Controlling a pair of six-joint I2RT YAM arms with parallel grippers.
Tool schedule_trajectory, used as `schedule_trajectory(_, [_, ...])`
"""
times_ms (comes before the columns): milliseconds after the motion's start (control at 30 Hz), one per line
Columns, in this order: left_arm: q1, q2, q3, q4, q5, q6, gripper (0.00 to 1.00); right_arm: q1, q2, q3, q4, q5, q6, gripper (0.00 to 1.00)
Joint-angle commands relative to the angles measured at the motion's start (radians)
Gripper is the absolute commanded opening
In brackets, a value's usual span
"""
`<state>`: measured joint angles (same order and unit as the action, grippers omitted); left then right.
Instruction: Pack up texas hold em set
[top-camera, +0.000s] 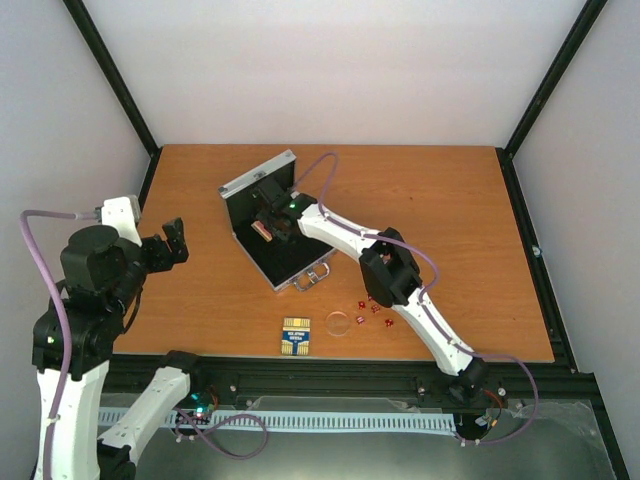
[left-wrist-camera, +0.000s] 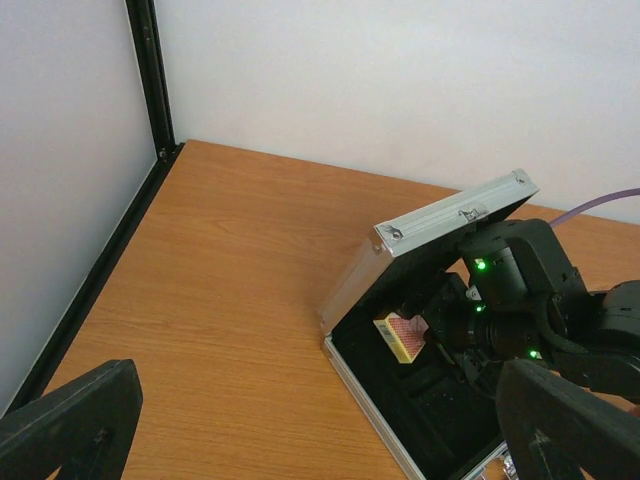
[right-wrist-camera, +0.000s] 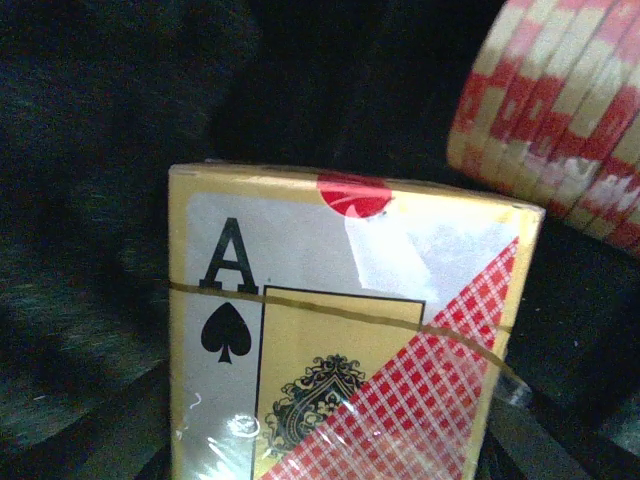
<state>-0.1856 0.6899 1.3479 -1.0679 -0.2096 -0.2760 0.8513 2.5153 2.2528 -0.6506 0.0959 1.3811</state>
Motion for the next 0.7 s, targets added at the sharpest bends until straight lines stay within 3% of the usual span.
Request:
schedule_trajectory(0, [0.002, -0.004, -0.004, -0.002, -0.007, 0.007, 1.00, -0.018, 0.028, 0.010, -0.013, 0.025, 0.042, 0.18])
schedule_trajectory(300, [0.002, -0.013, -0.004, -0.008, -0.007, -0.005, 1.00, -0.025, -0.007, -0.028, -0.031, 0.034, 0.046, 0.51])
schedule_trajectory(533, [0.002, -0.025, -0.007, -0.018, -0.001, -0.009, 1.00, -0.027, -0.037, -0.035, -0.041, 0.042, 0.041, 0.99])
schedule_trajectory(667, [0.002, -0.031, -0.003, -0.022, -0.002, -0.007, 1.00, -0.024, -0.058, -0.035, -0.047, 0.056, 0.023, 1.00])
